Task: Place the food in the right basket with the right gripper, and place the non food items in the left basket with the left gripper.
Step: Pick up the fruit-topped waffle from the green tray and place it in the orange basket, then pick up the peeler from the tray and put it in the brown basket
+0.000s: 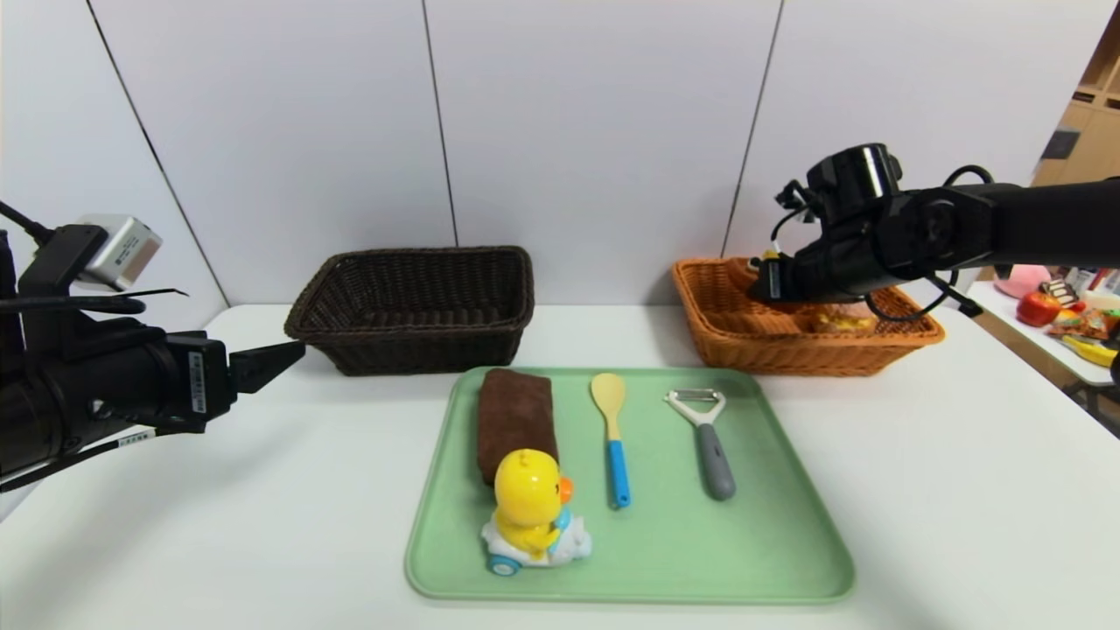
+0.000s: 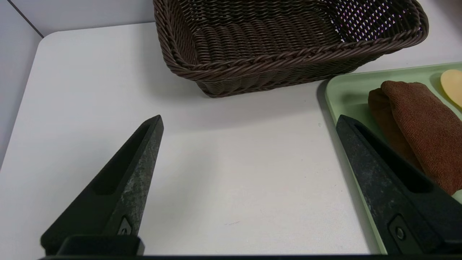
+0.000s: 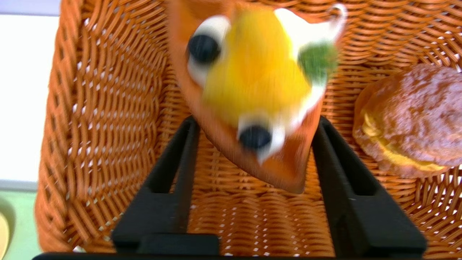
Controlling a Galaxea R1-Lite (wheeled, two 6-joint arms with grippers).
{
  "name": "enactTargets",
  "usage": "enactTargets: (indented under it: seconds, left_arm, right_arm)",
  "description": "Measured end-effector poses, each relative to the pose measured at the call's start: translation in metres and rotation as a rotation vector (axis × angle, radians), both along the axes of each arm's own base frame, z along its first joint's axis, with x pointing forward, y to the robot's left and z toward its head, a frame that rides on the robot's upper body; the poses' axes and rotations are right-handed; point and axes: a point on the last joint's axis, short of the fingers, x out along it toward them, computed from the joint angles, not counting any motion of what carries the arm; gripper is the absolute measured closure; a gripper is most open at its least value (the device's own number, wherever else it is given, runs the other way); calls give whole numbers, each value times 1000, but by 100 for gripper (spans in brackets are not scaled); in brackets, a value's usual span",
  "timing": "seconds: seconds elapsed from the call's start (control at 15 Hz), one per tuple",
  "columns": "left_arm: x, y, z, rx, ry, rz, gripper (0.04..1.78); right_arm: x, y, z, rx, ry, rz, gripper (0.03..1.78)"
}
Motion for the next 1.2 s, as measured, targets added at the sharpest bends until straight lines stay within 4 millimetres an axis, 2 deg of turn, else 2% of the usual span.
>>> enactTargets:
  seconds: [0.2,0.4,0.6,0.8,0.93,1.07,1.2]
  left_arm:
    - [1,0,-1,1,4,0,13]
    - [1,0,-1,1,6,0,13]
    - [1,0,-2,0,7,0,13]
    - [1,0,-2,2,9,0,13]
    - [1,0,-3,2,12,-1,13]
    - [0,0,-4,4,16,0,13]
    - [0,0,-4,4,14,-1,13]
  right_arm:
    - [1,0,-2,-4,5,-2,55]
    - [1,1,-2,-5,8,-2,41]
    - [-10,7,13,2,-16,11,31]
    - [-45,40,45,47,-18,76,24]
    - [-76,64,67,102,-2,117,21]
    - [-105,81,78,136,43,150,18]
    - [-124,91,75,141,72,134,17]
